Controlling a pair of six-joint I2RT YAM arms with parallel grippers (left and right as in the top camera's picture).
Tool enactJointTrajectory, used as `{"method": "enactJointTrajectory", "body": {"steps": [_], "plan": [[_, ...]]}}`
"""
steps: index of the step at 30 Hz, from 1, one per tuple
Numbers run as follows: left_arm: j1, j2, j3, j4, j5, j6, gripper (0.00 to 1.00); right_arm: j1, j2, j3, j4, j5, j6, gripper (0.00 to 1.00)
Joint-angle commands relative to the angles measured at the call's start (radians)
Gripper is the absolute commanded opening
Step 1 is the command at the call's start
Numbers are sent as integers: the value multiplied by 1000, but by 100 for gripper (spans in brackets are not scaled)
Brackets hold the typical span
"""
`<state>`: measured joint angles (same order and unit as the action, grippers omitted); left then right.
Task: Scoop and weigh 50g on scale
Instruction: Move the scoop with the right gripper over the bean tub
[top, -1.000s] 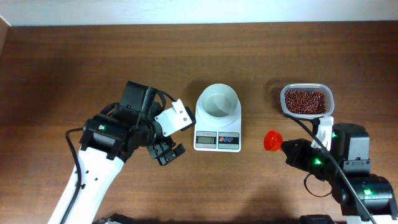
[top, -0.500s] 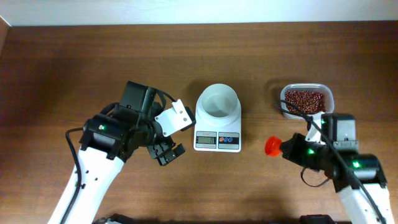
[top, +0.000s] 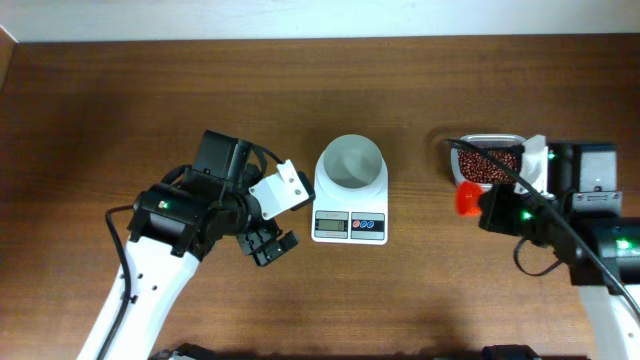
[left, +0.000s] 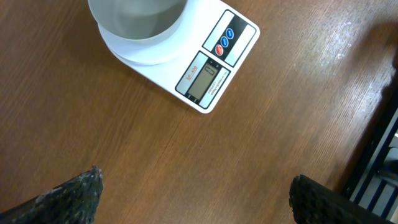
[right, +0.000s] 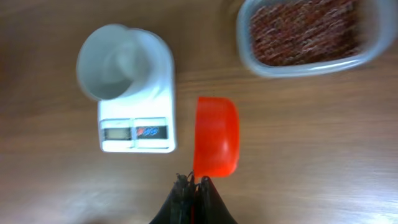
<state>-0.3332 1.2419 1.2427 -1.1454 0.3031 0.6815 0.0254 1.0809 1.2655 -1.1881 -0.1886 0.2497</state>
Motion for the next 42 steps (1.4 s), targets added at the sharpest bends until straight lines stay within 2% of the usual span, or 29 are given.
{"method": "enactJointTrajectory", "body": {"steps": [1,4,6,11,31,37,40,42], "plan": [[5,7,19,0,15,16,99,-6,-2,49,-30,156,-37,4],[5,7,19,-1,15,16,99,-6,1,49,-43,163,-32,4],[5,7,19,-1,15,16,99,-6,2,49,-42,80,-19,4],[5,7,19,-1,15,16,99,-6,2,49,-21,65,179,4],[5,7,19,-1,15,16,99,-6,41,49,25,96,174,4],[5,7,19,-1,15,16,99,-6,132,49,60,100,66,4],[5,7,19,-1,15,16,99,-6,154,49,84,175,12,4],[5,7,19,-1,15,16,99,-6,155,49,155,175,-56,4]]}}
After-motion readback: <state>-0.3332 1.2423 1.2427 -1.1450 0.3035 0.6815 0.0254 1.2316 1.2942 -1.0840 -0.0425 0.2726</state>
